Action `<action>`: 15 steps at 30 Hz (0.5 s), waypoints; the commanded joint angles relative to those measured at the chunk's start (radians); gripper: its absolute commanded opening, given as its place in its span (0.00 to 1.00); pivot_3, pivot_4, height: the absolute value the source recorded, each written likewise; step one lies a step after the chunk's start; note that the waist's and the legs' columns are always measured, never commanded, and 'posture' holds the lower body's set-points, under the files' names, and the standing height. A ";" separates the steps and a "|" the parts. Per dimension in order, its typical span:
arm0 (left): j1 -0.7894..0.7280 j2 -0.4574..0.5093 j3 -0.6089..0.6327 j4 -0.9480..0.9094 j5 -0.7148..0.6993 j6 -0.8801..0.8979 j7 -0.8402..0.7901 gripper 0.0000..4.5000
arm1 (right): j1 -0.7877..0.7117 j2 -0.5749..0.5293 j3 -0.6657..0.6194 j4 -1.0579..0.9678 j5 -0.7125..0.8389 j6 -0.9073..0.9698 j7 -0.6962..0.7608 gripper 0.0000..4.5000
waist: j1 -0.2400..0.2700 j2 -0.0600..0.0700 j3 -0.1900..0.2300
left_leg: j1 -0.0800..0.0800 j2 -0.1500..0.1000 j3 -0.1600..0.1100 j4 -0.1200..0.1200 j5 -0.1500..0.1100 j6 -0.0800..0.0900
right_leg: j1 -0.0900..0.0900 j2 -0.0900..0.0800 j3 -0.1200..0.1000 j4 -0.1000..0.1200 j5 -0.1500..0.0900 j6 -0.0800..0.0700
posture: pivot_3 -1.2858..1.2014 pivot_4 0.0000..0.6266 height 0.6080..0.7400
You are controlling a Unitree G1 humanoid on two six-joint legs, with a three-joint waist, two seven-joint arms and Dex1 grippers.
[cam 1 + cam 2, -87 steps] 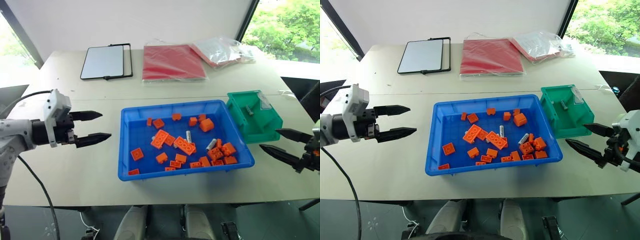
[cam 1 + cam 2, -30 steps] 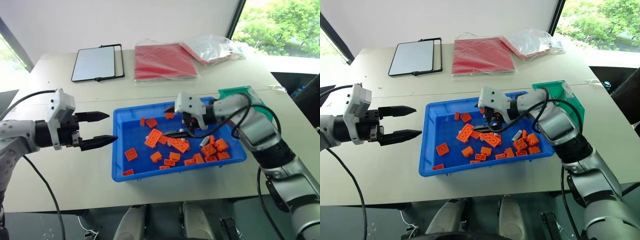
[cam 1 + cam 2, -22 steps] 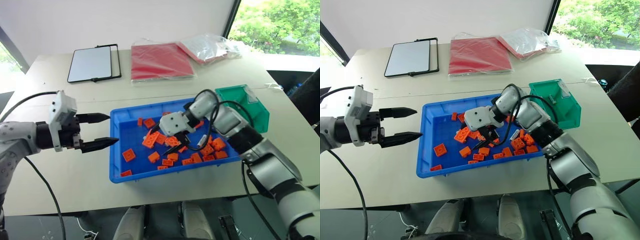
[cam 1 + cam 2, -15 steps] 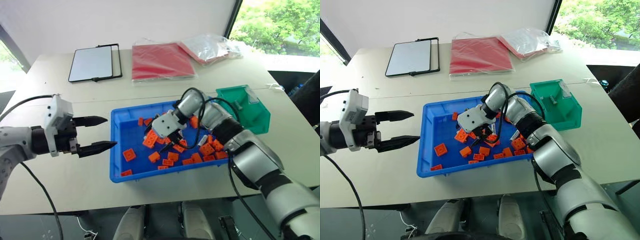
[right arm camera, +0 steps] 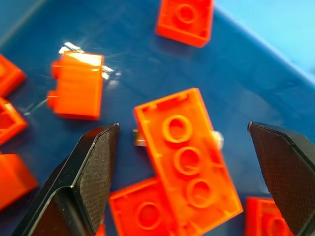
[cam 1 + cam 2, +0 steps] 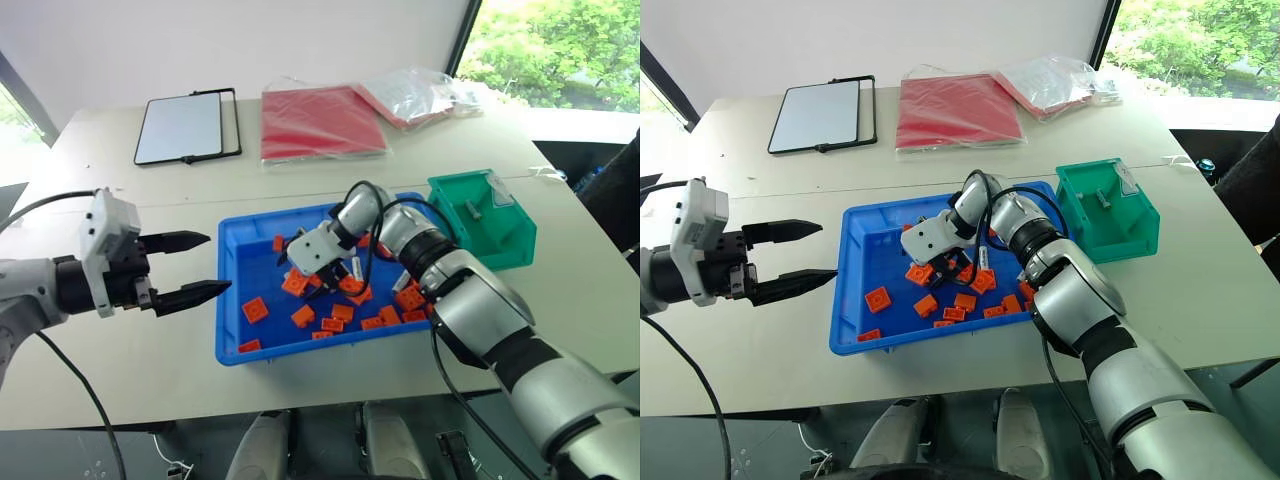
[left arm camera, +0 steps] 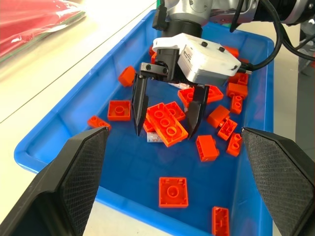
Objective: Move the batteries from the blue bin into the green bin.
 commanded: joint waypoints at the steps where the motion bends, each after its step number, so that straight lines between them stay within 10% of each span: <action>1: -0.022 0.007 0.006 0.004 -0.007 -0.011 0.001 1.00 | -0.029 0.002 -0.062 -0.005 0.041 0.012 0.074 0.79 | -0.001 0.000 0.000 | 0.000 0.000 0.000 0.000 0.000 0.000 | 0.000 0.000 0.000 0.000 0.000 0.000 | 0.52 0.24 0.93; 8: -0.063 -0.010 -0.043 0.031 0.015 -0.035 0.003 1.00 | -0.015 0.017 -0.135 -0.059 0.083 0.113 0.149 0.02 | -0.002 0.000 0.000 | 0.001 0.002 0.000 0.000 0.000 -0.001 | 0.000 0.002 0.000 0.000 0.000 -0.001 | 0.52 0.24 0.93; 15: -0.091 -0.022 -0.058 0.058 0.022 -0.045 0.002 1.00 | 0.021 0.096 -0.197 -0.212 0.141 0.309 0.095 0.02 | -0.002 0.000 0.000 | 0.001 0.003 0.000 0.000 0.000 -0.001 | 0.000 0.003 0.001 0.000 0.001 -0.001 | 0.52 0.24 0.93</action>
